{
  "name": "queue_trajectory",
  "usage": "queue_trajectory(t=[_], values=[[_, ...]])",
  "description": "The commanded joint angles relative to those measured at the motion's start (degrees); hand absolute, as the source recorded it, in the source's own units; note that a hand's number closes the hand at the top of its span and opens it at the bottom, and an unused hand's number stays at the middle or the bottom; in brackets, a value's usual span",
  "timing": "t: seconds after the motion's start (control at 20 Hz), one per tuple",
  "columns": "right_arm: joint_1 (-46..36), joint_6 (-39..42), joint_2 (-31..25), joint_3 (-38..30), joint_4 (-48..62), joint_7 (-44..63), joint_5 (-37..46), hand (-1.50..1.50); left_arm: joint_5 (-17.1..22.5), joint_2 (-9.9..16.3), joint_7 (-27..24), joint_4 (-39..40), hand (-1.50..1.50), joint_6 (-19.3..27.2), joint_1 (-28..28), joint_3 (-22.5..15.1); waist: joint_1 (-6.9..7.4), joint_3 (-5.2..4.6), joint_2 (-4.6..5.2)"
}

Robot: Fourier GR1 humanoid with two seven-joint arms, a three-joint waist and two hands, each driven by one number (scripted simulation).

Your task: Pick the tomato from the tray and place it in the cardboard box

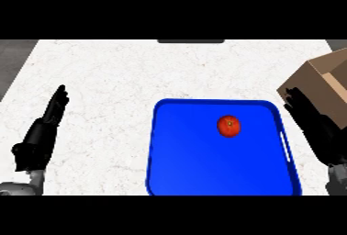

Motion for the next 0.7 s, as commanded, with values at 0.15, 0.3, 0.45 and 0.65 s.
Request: queue_trajectory(t=[0.15,0.3,0.45,0.65], values=[[-10.59,-0.07,-5.56,-7.45,-8.64,-4.33,1.42,-1.50,-0.20,3.33,-0.15,-3.16,0.00,-6.48,-4.71,-1.32,-1.45,-0.83,-1.32],[-12.18,2.54,-19.00,-5.56,-9.00,-4.30,14.98,-1.50,-0.17,2.54,-1.46,-2.31,0.00,-9.09,-5.58,-3.99,-2.46,-1.28,-0.93],[-10.85,3.33,-14.04,-7.65,-4.45,-12.09,13.84,-1.50,1.04,2.73,0.21,-3.17,0.00,-12.72,-9.26,-3.59,-0.96,-0.78,-0.80],[-8.15,3.60,-14.63,-3.85,-6.12,-22.75,22.56,-1.50,0.51,0.87,-1.66,2.42,0.00,-13.34,-11.67,-3.24,-1.59,-0.81,-0.72]])
